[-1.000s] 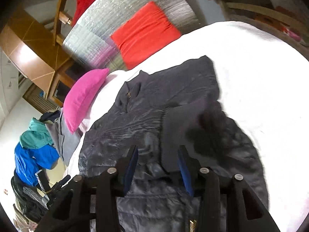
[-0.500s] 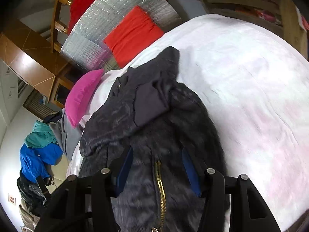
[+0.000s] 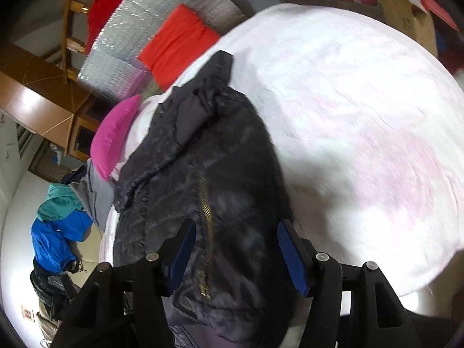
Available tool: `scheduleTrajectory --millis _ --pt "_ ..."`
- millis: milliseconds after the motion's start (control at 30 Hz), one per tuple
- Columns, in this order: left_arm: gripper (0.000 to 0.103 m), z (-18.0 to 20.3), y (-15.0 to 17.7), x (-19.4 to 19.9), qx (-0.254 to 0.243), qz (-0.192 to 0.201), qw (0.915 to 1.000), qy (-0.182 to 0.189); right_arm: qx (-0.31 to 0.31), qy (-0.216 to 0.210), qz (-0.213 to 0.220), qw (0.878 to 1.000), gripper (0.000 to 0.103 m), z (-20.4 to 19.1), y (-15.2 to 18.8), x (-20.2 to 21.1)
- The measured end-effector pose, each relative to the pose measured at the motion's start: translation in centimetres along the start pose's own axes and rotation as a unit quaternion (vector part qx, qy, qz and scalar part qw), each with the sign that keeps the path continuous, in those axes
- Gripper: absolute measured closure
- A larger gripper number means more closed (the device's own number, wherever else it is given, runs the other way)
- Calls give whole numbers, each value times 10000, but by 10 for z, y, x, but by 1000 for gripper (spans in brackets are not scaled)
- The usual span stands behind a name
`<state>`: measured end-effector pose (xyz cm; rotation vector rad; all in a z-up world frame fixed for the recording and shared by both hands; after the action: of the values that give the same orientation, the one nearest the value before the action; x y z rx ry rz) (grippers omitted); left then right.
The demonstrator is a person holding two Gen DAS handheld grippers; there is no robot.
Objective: Fold large clothes
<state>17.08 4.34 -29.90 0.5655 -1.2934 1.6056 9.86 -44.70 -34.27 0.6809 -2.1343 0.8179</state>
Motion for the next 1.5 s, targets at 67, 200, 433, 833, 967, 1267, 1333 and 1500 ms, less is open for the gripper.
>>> scheduleTrajectory --millis 67,200,433,833,967,1267,1333,1500 --pt "24 3 7 0 116 -64 9995 285 -85 10 -113 9999 40 7 5 -3" --pt "32 8 15 -1 141 -138 9987 470 -92 135 -319 9994 40 11 14 -14" --pt "43 11 21 -7 214 -289 9976 592 711 248 -344 9966 58 -17 39 -22" --pt "58 13 27 -16 225 -512 9953 789 1167 314 -591 9909 60 -30 48 -35" --pt "66 19 26 -16 13 -475 9966 676 1399 -99 -301 9897 66 -51 48 -18" --pt "68 16 25 -19 67 -448 9956 821 775 -141 -675 9946 63 -31 45 -36" --pt "82 17 21 -15 39 -372 9945 974 800 -232 -656 9944 68 -36 44 -37" --pt "95 28 2 6 -9 -158 9873 1581 742 -725 -384 9939 85 -55 32 -20"
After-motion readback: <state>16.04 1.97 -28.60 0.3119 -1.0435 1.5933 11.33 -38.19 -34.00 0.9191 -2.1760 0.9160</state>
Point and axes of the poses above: each gripper's, at about its wrist camera, not at the fingertips, and x roughly against the way its jaws point, z to its right, y to its underside, the point moved 8 cm from there along -x, roughly the way its jaws point, and after that the axes turned 12 degrees about y, right-handed, at the moved point
